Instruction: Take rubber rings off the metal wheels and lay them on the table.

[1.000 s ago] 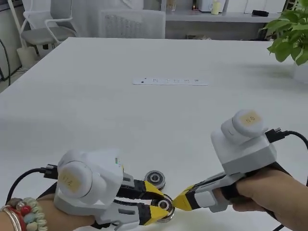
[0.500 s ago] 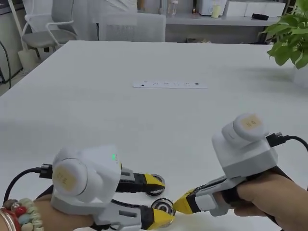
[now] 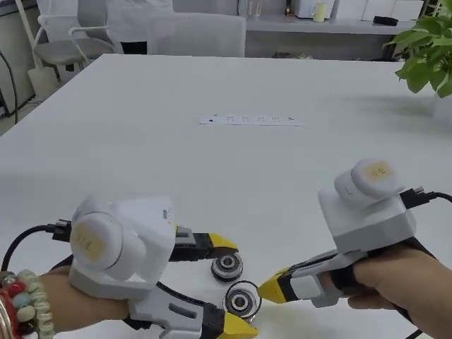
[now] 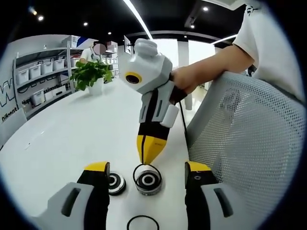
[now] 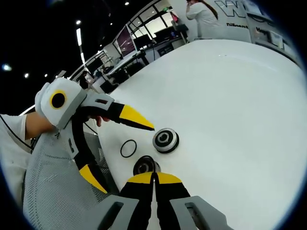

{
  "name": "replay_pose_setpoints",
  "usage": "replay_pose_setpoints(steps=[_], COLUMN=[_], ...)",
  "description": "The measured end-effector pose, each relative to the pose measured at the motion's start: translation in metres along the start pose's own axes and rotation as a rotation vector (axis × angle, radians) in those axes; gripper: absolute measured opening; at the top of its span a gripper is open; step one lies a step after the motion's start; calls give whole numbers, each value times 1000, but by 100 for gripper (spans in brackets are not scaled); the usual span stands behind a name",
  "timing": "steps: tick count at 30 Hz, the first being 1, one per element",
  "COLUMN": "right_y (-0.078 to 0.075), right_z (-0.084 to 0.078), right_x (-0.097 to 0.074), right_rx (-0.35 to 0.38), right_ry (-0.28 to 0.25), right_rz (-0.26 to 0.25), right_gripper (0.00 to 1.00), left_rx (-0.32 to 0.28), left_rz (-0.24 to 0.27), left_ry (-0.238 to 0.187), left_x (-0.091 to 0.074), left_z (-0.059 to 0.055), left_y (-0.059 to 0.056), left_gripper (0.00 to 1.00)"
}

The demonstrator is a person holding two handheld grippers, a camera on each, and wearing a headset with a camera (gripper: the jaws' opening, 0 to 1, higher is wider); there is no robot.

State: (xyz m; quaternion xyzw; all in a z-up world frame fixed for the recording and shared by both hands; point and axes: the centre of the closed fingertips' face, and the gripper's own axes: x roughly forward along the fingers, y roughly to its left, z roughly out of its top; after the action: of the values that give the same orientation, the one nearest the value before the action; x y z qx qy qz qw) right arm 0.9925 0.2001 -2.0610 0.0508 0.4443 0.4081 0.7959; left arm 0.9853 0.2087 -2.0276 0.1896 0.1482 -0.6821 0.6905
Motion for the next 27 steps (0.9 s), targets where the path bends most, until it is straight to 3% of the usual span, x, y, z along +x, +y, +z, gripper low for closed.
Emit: replay_pose_setpoints(steps=[5, 9, 12, 15, 27], right_y=[-2, -3, -3, -3, -2], right_z=[0, 0, 1, 2, 2], right_x=[-1, -2, -3, -3, -3], right_rx=[-16, -24, -24, -23, -36], right_ry=[5, 5, 2, -1, 3], right_rz=[-15, -20, -23, -23, -25], right_gripper=[0, 0, 0, 0, 0], left_rx=[-12, -7, -28, -4, -12], left_rz=[1, -5, -35, -37, -22], left_ry=[-29, -28, -4, -4, -38], left_x=[-3, -6, -9, -16, -44], left_z=[9, 13, 15, 22, 47], left_y=[1, 0, -4, -4, -3], left_gripper=[69, 74, 82, 83, 91])
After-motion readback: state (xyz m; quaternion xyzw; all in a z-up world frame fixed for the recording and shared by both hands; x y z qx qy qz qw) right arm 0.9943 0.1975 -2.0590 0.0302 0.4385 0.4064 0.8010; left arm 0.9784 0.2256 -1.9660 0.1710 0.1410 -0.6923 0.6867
